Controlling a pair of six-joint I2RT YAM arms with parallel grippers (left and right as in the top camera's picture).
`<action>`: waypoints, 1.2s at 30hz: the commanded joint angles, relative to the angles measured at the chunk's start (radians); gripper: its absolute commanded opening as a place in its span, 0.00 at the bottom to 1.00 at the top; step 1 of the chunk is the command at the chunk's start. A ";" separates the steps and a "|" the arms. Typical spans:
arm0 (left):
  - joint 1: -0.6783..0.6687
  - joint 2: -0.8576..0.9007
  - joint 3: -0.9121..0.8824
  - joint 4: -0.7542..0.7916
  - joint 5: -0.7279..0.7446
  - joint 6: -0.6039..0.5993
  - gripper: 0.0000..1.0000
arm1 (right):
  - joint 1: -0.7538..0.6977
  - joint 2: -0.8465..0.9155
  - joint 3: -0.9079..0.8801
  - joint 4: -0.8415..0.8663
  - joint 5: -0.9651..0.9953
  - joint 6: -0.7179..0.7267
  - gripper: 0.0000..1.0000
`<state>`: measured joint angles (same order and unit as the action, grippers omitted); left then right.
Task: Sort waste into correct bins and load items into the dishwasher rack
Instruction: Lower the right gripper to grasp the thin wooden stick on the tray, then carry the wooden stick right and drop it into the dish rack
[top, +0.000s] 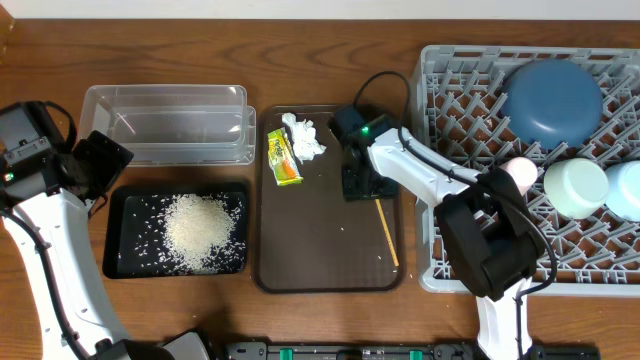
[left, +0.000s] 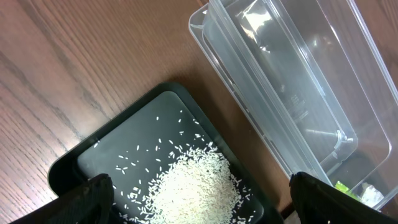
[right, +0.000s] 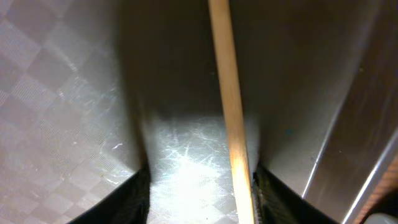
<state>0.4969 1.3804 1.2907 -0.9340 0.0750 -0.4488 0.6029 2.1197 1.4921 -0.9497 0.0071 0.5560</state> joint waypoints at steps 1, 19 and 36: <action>0.004 0.005 -0.005 -0.001 -0.005 -0.006 0.93 | 0.027 0.058 -0.041 0.022 -0.057 0.004 0.34; 0.004 0.005 -0.005 0.000 -0.005 -0.006 0.93 | -0.031 -0.029 0.141 -0.091 -0.094 -0.105 0.01; 0.004 0.005 -0.005 -0.001 -0.005 -0.006 0.93 | -0.425 -0.306 0.325 -0.153 -0.087 -0.451 0.01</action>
<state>0.4969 1.3804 1.2907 -0.9344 0.0750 -0.4488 0.2234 1.8168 1.8091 -1.1099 -0.0769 0.1905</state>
